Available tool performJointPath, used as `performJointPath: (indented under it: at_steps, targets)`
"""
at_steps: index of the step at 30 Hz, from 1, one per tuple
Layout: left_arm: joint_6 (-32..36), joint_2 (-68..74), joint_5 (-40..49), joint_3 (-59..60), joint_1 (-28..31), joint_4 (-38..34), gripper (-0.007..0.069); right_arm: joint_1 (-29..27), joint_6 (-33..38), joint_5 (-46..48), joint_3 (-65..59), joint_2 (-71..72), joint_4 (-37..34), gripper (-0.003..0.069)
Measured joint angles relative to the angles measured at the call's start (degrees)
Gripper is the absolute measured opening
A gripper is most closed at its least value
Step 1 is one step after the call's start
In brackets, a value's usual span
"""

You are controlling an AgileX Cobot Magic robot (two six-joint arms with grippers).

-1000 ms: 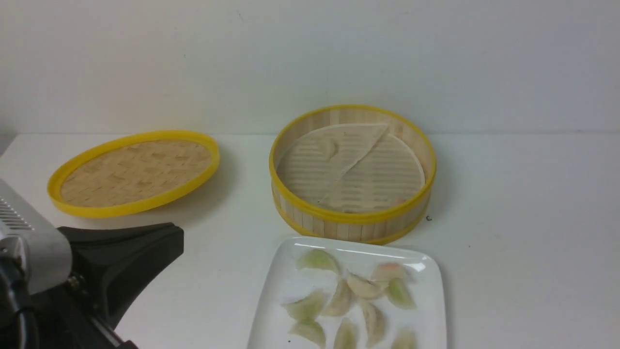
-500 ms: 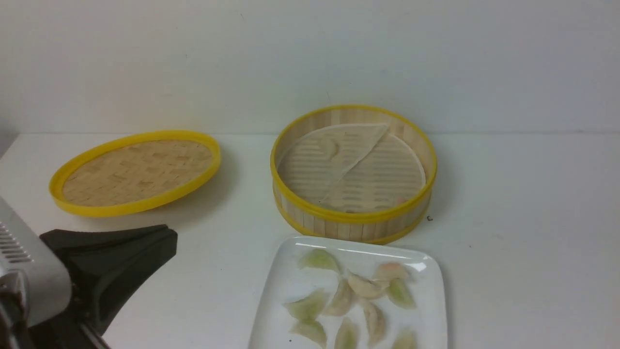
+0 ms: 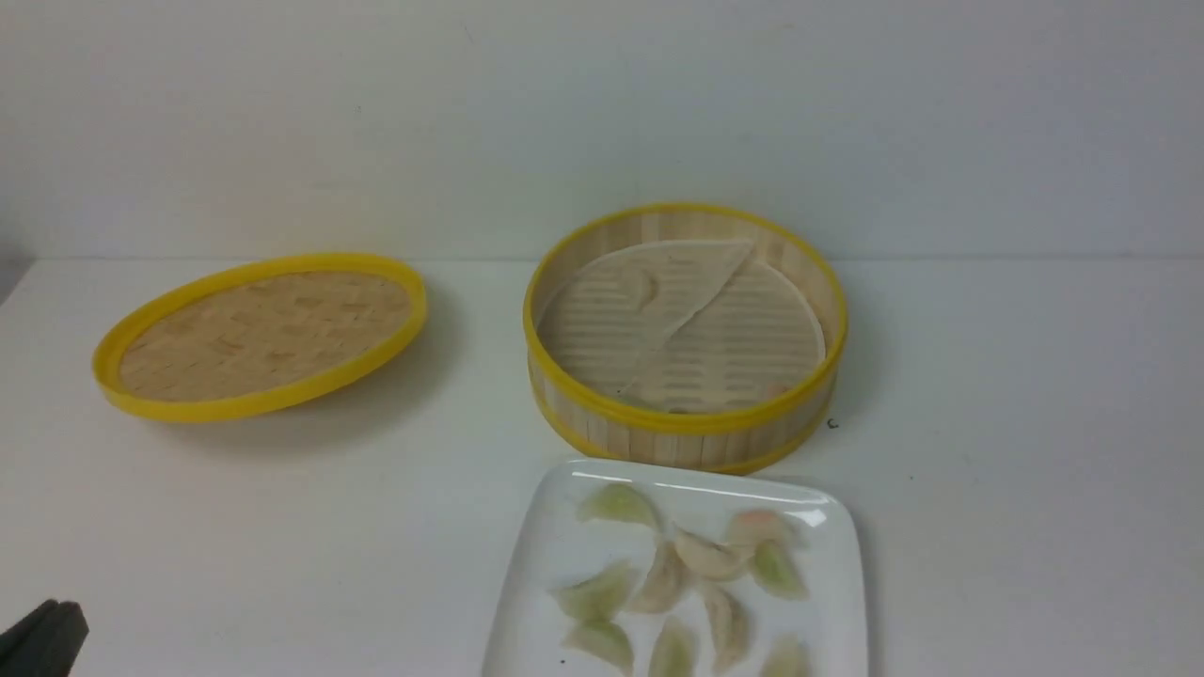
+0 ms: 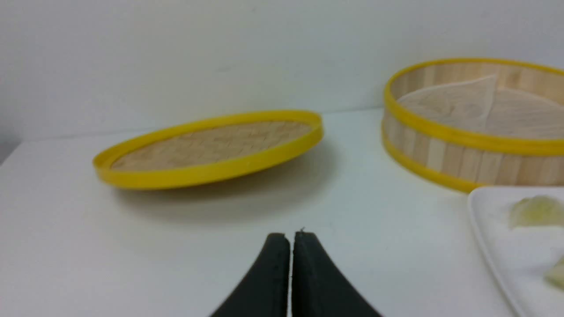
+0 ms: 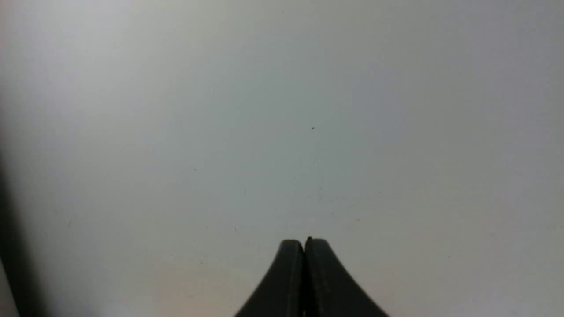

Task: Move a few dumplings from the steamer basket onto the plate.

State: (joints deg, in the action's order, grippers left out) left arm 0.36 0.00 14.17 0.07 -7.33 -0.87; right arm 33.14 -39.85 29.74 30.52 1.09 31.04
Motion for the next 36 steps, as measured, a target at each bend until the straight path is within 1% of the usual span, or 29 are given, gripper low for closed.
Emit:
performJointPath:
  at_steps: [2,8,33,35,36]
  targets:
    - [0.05,-0.5,1.14,1.38,0.78,0.0,-0.0006,0.0,0.0,-0.22,0.0,0.0,0.0,-0.0015]
    - [0.23,-0.64,7.01,1.58,0.78,-0.3,-0.0006,0.0,0.0,-0.2,0.0,0.0,0.05,-0.0015]
    - [0.41,-0.64,7.2,1.58,0.78,-0.36,-0.0006,0.0,0.11,0.55,0.0,0.0,0.05,-0.0015]
    - [0.41,-0.64,7.21,1.58,0.78,-0.42,-0.0006,0.0,1.84,0.42,0.0,0.0,-2.13,-0.0015]
    - [0.42,-0.64,7.21,1.58,0.78,-0.42,-0.0006,0.0,4.77,0.42,0.0,0.0,-4.78,-0.0015]
